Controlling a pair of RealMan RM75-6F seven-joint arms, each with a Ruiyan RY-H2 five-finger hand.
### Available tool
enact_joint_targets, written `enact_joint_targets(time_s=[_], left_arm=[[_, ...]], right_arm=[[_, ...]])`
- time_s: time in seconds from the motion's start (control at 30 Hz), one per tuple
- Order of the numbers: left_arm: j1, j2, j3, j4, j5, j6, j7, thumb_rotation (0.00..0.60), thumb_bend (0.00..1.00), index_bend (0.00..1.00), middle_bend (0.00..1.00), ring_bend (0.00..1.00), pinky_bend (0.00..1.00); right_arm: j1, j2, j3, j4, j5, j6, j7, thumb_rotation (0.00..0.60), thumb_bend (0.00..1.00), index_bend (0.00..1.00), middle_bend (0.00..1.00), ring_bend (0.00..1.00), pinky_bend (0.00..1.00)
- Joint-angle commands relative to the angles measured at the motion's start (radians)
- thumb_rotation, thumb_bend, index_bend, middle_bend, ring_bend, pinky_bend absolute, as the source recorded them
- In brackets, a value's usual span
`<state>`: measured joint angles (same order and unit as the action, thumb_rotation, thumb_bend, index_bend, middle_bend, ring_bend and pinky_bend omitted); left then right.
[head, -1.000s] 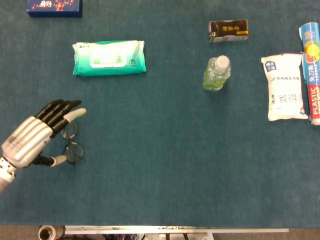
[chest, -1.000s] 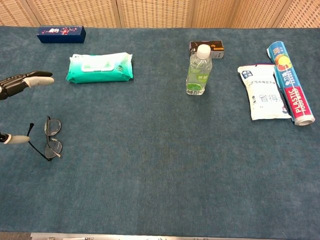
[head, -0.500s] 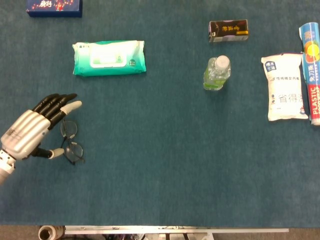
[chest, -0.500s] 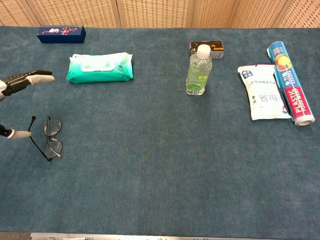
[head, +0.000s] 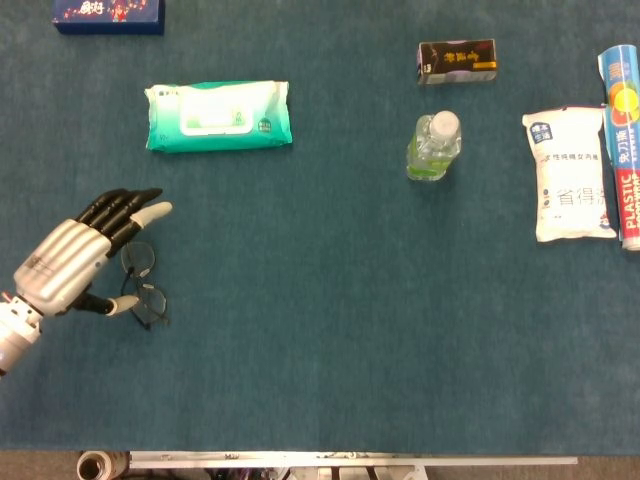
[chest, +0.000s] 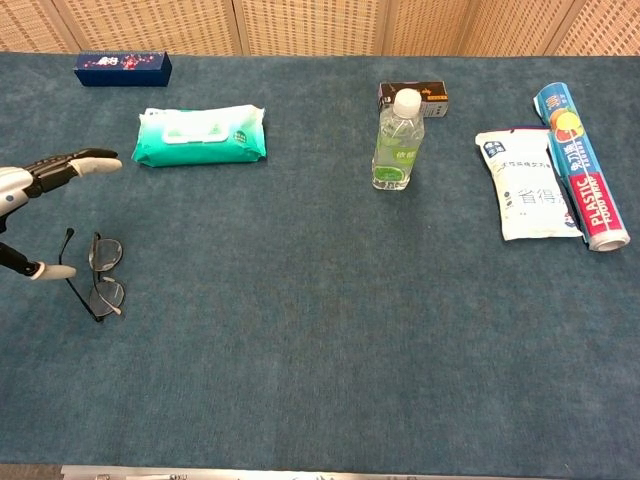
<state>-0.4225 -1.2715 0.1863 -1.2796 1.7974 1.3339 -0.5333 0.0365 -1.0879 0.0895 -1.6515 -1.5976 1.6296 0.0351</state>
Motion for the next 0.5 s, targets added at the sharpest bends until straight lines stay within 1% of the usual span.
enact_joint_targets(time_s=[0.03,0.33,0.5], left_arm=[[-0.002,-0.005,0.001,0.003,-0.002,-0.007,0.001,0.6,0.0,0.0,0.0,0.0,0.03],[-0.008,-0.018,-0.002,0.022,-0.016,-0.031,-0.004,0.6,0.0,0.0,0.0,0.0,0.03],[-0.013,-0.038,-0.004,0.053,-0.029,-0.051,-0.023,0.6,0.0,0.0,0.0,0.0,0.03]], right_arm=[[0.0,0.001,0.0,0.0,0.0,0.001,0.001,0.6,0.01,0.14,0.2,0.17,0.33],[-0.002,0.003,-0.001,-0.002,-0.003,0.004,0.004,0.6,0.01,0.14,0.2,0.17,0.33],[-0.002,0.003,-0.001,-0.002,-0.003,0.005,0.004,0.6,0.01,0.14,0.2,0.17,0.33]])
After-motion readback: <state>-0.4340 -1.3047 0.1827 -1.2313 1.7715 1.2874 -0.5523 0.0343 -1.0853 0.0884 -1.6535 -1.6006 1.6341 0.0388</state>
